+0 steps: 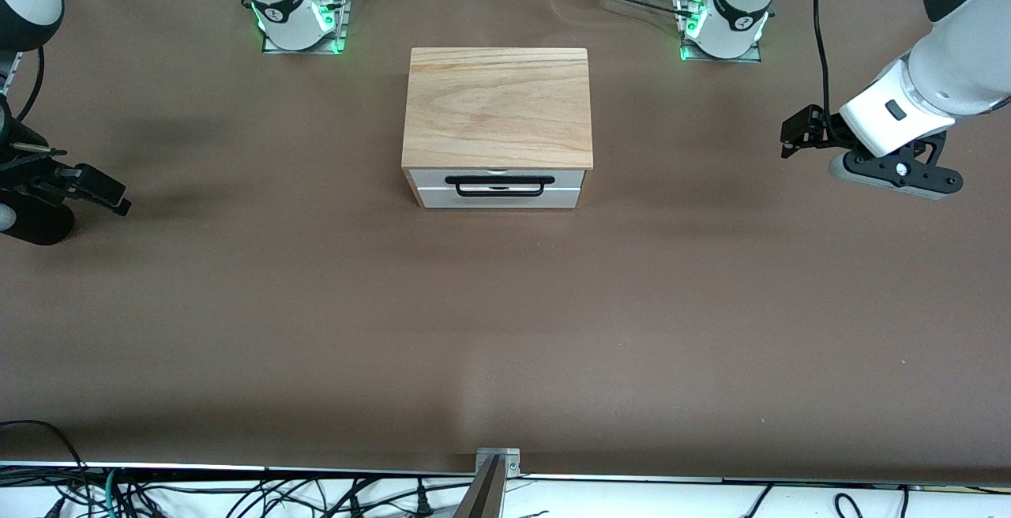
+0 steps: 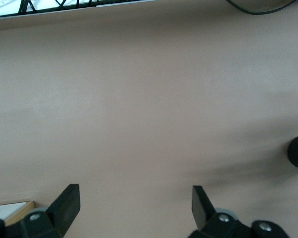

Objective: Pull top drawer with both arms simultaneously

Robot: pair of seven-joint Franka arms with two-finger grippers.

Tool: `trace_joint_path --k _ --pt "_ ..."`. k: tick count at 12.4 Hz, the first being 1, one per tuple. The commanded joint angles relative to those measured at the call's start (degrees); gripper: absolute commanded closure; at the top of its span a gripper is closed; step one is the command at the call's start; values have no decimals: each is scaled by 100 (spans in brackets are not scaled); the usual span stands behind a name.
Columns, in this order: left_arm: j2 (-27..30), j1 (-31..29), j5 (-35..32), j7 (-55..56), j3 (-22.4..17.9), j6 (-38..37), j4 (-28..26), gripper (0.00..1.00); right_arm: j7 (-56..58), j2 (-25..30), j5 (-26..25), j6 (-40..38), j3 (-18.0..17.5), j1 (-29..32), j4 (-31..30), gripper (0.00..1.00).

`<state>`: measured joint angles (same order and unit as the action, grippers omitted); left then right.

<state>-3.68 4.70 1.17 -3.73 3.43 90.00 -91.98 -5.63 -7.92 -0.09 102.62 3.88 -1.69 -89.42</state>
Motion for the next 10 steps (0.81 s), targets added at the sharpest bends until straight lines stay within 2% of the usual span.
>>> trace_joint_path --k 1,10 --pt "-89 -5 -144 74 35 -88 180 0 97 -61 97 -154 -19 2 171 0" --pt "-150 40 -73 83 35 -79 189 0 97 -96 97 -137 -19 11 180 0"
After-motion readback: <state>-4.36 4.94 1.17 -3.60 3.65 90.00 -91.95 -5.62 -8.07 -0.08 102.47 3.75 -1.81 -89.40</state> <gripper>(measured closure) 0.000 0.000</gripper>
